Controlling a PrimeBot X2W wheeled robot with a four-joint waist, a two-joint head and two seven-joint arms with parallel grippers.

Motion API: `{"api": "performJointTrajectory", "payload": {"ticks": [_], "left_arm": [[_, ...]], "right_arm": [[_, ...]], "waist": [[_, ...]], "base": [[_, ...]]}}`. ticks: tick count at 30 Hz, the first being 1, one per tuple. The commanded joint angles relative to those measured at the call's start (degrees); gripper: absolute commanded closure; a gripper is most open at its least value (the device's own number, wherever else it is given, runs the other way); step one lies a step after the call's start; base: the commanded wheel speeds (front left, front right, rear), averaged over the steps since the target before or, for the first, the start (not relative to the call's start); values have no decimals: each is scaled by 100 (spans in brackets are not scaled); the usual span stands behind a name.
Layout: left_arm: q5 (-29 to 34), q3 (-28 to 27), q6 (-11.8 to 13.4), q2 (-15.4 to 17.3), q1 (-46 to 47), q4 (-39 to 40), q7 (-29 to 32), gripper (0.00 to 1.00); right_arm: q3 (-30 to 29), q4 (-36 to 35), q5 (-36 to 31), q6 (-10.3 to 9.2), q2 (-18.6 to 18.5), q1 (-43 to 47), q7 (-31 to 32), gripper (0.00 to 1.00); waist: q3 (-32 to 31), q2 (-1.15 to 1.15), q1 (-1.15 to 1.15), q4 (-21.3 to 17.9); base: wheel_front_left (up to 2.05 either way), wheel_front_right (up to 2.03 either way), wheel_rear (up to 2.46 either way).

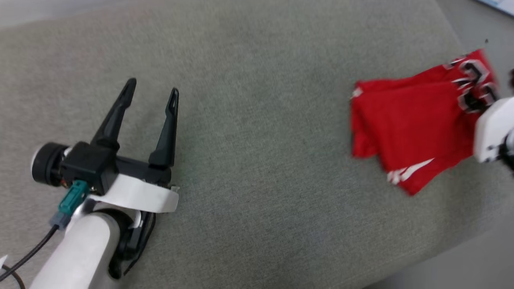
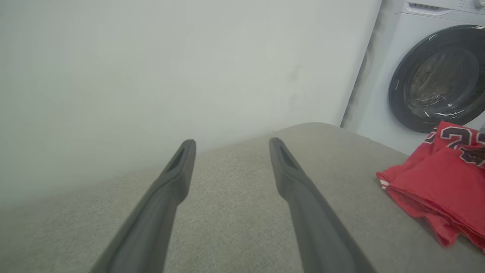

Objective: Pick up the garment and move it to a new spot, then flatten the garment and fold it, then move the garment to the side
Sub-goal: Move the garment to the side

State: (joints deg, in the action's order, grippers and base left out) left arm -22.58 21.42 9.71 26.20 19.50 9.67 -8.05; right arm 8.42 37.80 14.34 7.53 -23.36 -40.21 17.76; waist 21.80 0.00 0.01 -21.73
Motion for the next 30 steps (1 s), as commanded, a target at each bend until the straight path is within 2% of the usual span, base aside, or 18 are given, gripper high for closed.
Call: {"api": "performJointTrajectory", "payload": {"ticks": [1,5,9,10,12,13,18,22,25,30], "left_arm": [[65,-4,-50,55,184,48,47,0],[165,45,-127,158,476,151,172,0],[235,113,-170,188,679,263,285,0],[243,121,-182,196,709,282,315,0],[270,153,-197,200,764,298,344,0],[267,154,-197,206,782,301,354,0],[215,153,-177,221,695,219,332,0],[141,144,-117,156,501,50,201,0],[52,148,-62,56,298,-109,44,0],[-201,88,108,-174,-237,-468,-272,0]], "right_arm": [[-207,178,-132,-8,-124,-207,-126,100],[-862,690,-688,-6,-225,-582,-545,100],[-1615,1013,-1225,-7,-47,-830,-1117,100],[-1813,1107,-1354,-7,27,-854,-1230,95],[-2178,1241,-1654,-7,155,-919,-1493,16],[-2365,1340,-1805,-6,219,-919,-1564,0],[-3307,1515,-2490,-7,544,-870,-2036,0],[-3813,1461,-2906,-7,695,-674,-2264,0],[-3969,1333,-3062,-6,825,-457,-2396,0],[-3797,955,-2945,-6,1110,215,-2626,0]], "waist": [[702,0,-1,-79],[1017,0,-1,44],[1247,0,-1,121],[1290,0,-1,131],[1353,0,-1,147],[1365,0,-1,146],[1242,0,-1,115],[858,0,-1,120],[451,0,-1,174],[-408,0,-1,398]], "base": [[0,0,0],[0,0,0],[0,0,0],[0,0,0],[0,0,0],[0,0,0],[0,0,0],[0,0,0],[0,0,0],[0,0,0]]}}
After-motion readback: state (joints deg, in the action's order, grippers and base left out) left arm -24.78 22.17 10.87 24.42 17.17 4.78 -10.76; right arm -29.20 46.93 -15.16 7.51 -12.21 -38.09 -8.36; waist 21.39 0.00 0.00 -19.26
